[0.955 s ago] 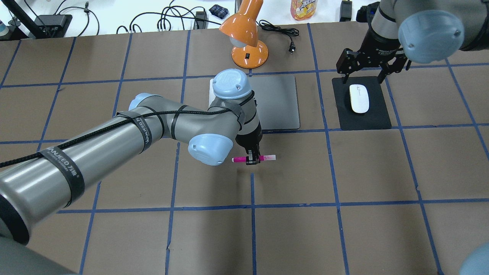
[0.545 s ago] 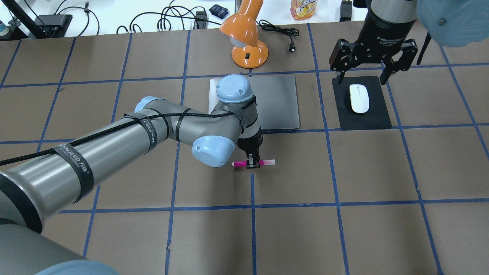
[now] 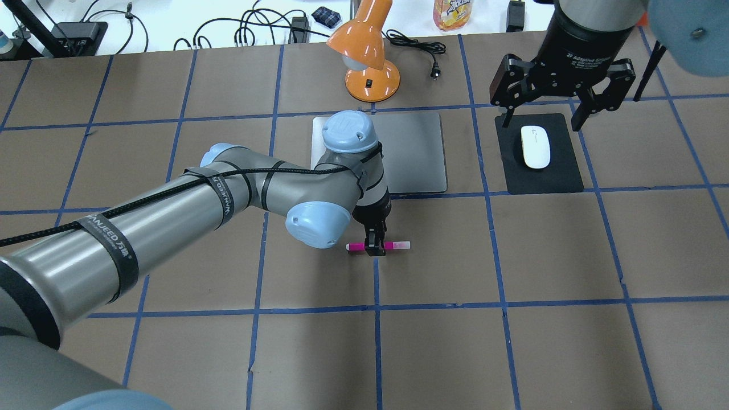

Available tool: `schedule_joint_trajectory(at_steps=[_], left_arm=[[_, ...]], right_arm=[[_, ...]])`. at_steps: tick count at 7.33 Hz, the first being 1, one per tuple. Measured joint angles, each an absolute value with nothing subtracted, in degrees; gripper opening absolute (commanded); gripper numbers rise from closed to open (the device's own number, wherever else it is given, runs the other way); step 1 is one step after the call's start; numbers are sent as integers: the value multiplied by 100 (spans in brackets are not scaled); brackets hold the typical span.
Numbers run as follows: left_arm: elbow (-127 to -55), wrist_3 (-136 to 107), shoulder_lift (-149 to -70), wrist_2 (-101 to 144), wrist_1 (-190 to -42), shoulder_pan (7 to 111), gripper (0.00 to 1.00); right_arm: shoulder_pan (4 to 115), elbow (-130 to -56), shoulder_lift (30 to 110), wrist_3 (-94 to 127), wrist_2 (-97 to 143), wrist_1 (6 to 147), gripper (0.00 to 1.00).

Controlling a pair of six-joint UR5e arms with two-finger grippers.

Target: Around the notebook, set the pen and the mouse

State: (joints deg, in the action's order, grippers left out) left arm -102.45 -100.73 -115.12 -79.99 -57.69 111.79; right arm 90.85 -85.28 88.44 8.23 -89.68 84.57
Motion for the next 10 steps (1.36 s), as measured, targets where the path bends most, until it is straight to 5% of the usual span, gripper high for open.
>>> schedule_joint_trajectory(at_steps=[4, 7, 10], left_arm=[[-10084, -6442, -10355, -8016, -7266, 10079, 100], [-9261, -2915, -9637, -8472, -9394, 8775, 100], [-8783, -776, -9457, -9256, -9533, 8575, 100]], right_arm=[[9088, -8518, 8835, 818, -8919, 8488, 100], [9088, -8517, 8838, 796, -8925, 8498, 100], [9088, -8518, 8842, 782, -8954, 8499, 100]])
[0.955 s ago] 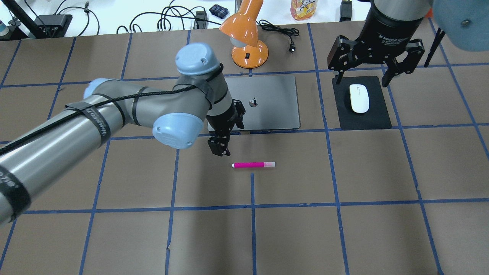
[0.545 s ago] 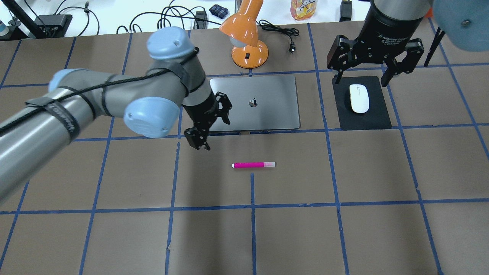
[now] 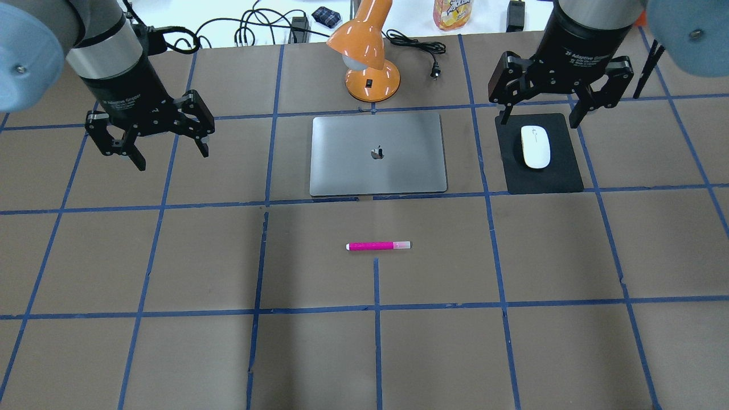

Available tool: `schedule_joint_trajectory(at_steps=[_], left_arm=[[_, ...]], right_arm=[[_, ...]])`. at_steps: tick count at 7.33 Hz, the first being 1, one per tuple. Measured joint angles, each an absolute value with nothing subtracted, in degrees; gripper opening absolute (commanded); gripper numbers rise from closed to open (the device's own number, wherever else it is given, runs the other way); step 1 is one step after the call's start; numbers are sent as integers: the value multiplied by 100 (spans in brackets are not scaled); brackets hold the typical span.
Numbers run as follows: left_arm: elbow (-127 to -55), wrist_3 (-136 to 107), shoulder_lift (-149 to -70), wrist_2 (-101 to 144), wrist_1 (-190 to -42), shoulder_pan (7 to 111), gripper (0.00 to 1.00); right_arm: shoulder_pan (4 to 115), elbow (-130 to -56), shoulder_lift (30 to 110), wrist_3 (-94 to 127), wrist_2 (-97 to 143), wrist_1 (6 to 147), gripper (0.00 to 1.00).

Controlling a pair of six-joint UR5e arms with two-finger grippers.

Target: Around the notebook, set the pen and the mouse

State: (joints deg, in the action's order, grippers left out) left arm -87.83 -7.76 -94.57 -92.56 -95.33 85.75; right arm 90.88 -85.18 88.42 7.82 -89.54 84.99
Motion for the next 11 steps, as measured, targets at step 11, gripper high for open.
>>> schedule_joint_trajectory(at_steps=[11], left_arm=[[-8709, 131, -9419, -8897, -8604, 8811, 100]], right_arm=[[9079, -8540, 8836, 816, -8976, 8523, 100]])
